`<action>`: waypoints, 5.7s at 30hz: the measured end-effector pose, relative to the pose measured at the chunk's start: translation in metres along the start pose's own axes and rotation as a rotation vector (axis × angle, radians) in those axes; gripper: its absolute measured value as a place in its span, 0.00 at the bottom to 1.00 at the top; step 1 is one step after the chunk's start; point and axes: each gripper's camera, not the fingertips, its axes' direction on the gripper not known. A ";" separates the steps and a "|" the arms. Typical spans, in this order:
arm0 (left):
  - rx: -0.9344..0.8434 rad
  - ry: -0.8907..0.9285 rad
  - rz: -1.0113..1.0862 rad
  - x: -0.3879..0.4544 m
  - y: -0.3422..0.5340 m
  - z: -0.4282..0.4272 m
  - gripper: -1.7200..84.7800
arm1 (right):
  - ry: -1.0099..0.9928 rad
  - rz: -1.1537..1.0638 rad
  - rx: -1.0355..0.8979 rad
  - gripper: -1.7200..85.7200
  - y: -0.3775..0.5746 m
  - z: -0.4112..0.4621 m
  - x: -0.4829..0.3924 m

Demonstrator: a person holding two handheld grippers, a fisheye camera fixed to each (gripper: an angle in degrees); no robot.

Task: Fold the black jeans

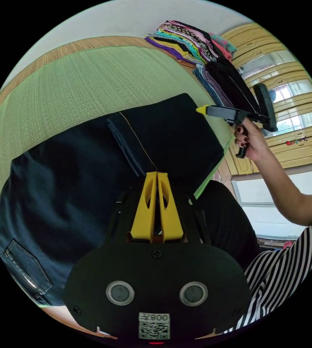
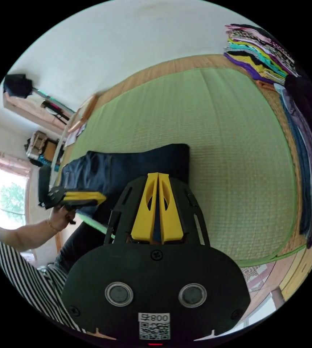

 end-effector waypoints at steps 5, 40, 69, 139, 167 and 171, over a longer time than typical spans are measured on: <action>-0.001 -0.011 -0.001 0.019 -0.008 0.016 0.02 | -0.087 0.035 -0.030 0.02 0.015 0.001 0.049; -0.035 -0.039 0.386 0.263 -0.063 0.151 0.14 | -0.621 0.331 0.014 0.11 0.241 -0.039 0.352; 0.159 -0.116 0.227 0.306 0.016 0.081 0.07 | -0.581 0.259 0.076 0.12 0.098 -0.041 0.323; 0.841 0.312 -0.546 -0.211 0.668 -0.395 0.05 | -0.424 -0.201 -0.192 0.05 -0.293 0.334 -0.710; 0.900 0.217 -0.942 -0.305 0.802 -0.442 0.03 | -0.349 -0.535 -0.429 0.02 -0.285 0.508 -0.989; 0.894 0.140 -0.824 -0.290 0.782 -0.461 0.02 | -0.273 -0.596 -0.468 0.02 -0.270 0.529 -1.024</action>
